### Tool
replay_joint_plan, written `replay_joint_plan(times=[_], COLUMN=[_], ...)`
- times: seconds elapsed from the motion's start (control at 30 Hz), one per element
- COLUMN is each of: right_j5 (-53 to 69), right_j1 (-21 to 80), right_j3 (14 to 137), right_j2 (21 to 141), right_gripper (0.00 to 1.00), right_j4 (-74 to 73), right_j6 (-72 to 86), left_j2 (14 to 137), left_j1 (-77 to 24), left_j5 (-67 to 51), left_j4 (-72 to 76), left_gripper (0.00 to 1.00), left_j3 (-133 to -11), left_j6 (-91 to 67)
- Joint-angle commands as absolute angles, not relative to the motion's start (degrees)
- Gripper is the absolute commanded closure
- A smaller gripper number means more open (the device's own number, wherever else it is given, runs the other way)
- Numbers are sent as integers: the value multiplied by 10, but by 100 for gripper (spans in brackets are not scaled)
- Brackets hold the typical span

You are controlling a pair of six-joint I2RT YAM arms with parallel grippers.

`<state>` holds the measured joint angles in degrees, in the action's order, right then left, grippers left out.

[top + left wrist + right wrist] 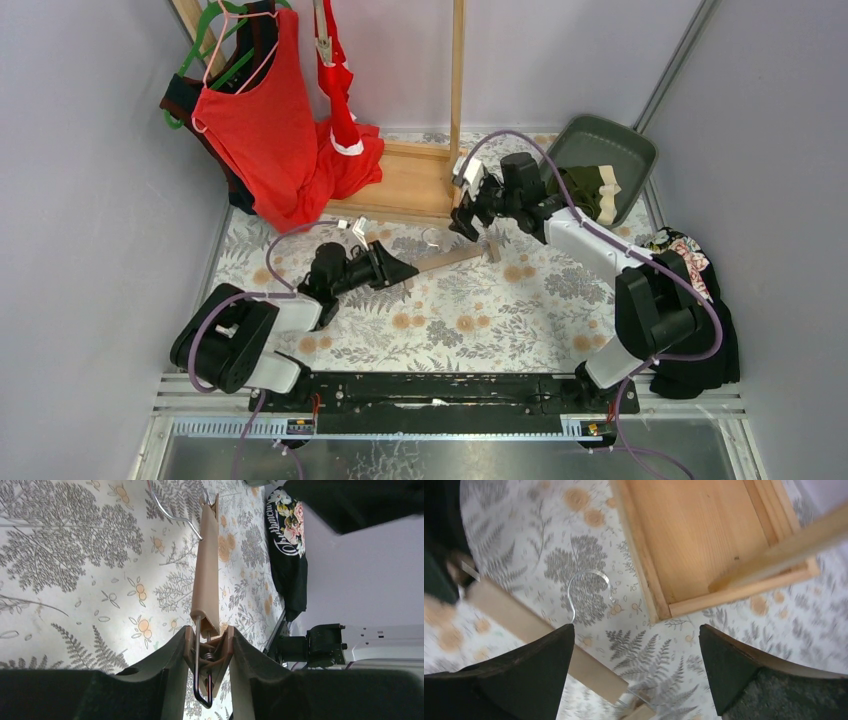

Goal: Clip the underwear to the hanger
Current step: Open the clamp at the hanger.

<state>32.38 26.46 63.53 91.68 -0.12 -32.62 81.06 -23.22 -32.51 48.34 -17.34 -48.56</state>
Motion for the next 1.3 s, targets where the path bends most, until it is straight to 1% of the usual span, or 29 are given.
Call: replay_joint_plan(times=[0.0,0.03,0.1,0.2,0.3,0.37,0.47,0.57,0.63,0.7,0.87,1.0,1.2,1.27], right_j5=[234,237,204,173,171,189,190,170,169,166,182,204,248,255], right_j1=[261,261,261,261,262,261,262,263,262,263,262,260,256,255], right_j3=[696,683,612,518,459,429,369,324,311,309,311,339,391,408], right_j2=[871,856,809,735,688,670,648,637,645,658,726,809,911,926], right_gripper=[1,1,1,0,10,14,18,18,17,17,16,17,19,19], right_j4=[-10,2,75,160,196,216,272,313,339,351,454,520,655,664], right_j6=[8,55,151,248,330,376,470,525,541,551,597,647,736,739], left_j2=[805,802,796,771,746,738,740,762,792,812,836,850,836,831], left_j1=[-251,-255,-262,-279,-312,-342,-384,-418,-434,-443,-462,-471,-472,-471], left_j5=[-291,-282,-255,-188,-101,-43,46,127,169,196,200,200,185,187], left_j4=[624,652,693,727,740,752,791,844,906,917,918,919,918,918], left_gripper=[100,100,100,100,100,100,100,100,100,100,100,100,100,100], left_j3=[-132,-120,-103,-89,-89,-92,-92,-87,-78,-85,-114,-124,-117,-109], left_j6=[-520,-534,-550,-559,-552,-544,-531,-526,-523,-533,-521,-512,-499,-504])
